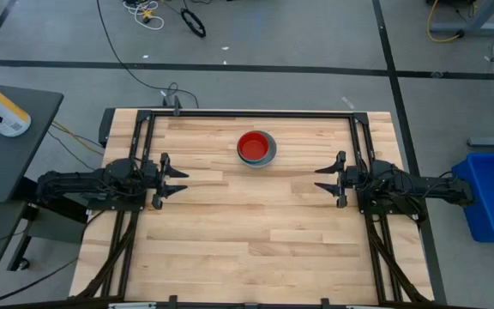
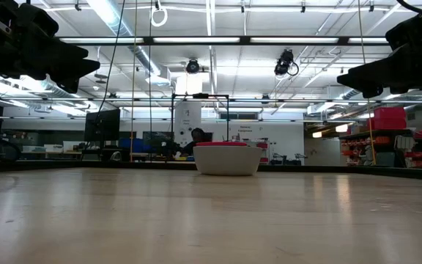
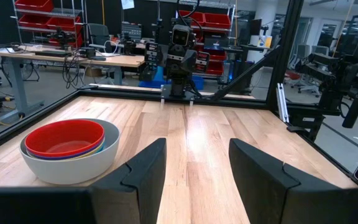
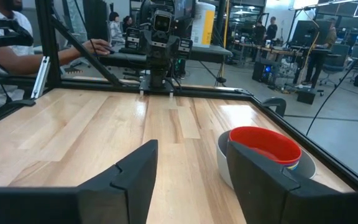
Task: Nest bowls inside each other
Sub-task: Return to Home Position
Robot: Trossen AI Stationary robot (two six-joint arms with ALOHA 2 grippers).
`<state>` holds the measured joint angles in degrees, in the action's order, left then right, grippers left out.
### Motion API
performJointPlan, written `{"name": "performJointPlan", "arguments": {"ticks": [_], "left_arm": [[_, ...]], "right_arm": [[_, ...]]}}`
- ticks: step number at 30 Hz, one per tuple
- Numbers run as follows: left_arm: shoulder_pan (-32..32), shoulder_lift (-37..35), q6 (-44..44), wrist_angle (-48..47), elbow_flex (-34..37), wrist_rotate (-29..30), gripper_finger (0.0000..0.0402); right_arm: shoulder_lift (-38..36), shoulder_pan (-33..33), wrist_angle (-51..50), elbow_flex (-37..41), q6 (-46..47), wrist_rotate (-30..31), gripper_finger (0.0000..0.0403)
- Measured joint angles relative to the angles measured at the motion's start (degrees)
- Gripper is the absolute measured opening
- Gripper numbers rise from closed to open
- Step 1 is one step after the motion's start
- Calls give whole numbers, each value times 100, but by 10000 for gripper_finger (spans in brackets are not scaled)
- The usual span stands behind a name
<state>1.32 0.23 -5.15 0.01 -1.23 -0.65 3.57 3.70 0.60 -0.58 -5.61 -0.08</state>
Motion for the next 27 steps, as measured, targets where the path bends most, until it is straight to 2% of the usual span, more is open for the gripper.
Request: {"name": "performJointPlan", "arguments": {"ticks": [18,27], "left_arm": [[2,2,2,0,0,0,183],[0,2,2,0,0,-2,183]], "right_arm": [[0,0,1,0,1,-1,225],[0,0,0,0,1,-2,209]]}}
